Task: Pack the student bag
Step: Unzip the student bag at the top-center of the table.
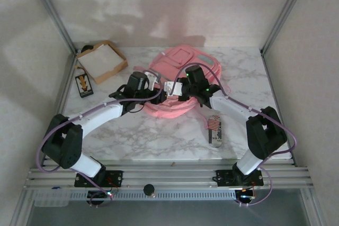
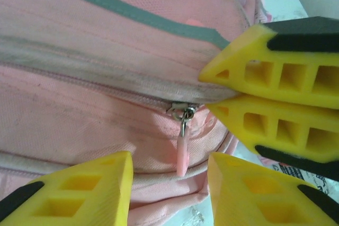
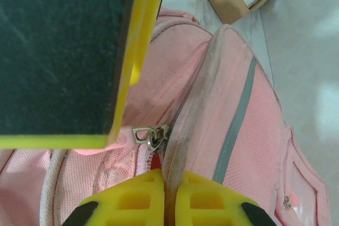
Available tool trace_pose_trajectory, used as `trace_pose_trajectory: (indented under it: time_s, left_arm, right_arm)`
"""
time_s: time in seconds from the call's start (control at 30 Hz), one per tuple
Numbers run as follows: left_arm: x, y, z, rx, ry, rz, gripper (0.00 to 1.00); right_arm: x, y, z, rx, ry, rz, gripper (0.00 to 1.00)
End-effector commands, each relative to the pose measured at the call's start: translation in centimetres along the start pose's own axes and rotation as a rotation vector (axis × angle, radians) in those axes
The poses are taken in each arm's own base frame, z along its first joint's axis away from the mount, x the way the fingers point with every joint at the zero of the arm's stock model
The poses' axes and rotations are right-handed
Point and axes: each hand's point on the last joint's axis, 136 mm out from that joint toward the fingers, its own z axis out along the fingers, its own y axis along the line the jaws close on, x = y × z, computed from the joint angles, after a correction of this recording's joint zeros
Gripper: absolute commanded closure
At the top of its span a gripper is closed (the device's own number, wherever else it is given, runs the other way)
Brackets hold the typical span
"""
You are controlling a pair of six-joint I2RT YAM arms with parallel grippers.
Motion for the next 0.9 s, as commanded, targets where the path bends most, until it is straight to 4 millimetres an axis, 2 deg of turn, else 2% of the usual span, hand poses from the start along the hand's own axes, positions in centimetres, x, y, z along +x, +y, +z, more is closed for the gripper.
trace_pose_trajectory:
  time_s: [0.0, 0.2, 0.33, 0.43, 0.53, 0.73, 0.87]
  left_arm:
    - [-0.5, -0.3, 1.0, 0.017, -0.003, 0.02, 0.59]
    - [-0.7, -0.9, 1.9, 0.041, -0.009, 0.008, 0.61]
    - [-1.0, -3.0, 2.2, 0.139, -0.035, 0.002, 0.65]
    - [-0.6, -1.9, 3.3, 0.06, -0.006, -0.002, 0.71]
    - [-0.7, -0.3, 3.9, -0.024, -0.004, -0.022, 0.83]
    - [-1.5, 0.1, 3.0, -0.063, -0.041, -0.021, 0.99]
    - [-1.5, 2.6, 2.1, -0.189, -0.045, -0.051, 1.0]
  right_arm:
    - [-4.9, -3.5, -2.7, 0.087, -0.177, -0.013, 1.0]
    - [-5.3, -3.7, -2.7, 0.081, -0.205, 0.014, 1.0]
    - [-5.1, -3.5, -2.4, 0.069, -0.202, 0.029, 1.0]
    - [-5.1, -3.5, -2.5, 0.071, -0.209, 0.034, 1.0]
    - [-5.2, -3.6, -2.6, 0.076, -0.217, 0.038, 1.0]
    - [-5.3, -4.0, -3.1, 0.082, -0.23, 0.055, 1.0]
    - [-5.2, -4.2, -3.8, 0.098, -0.224, 0.07, 1.0]
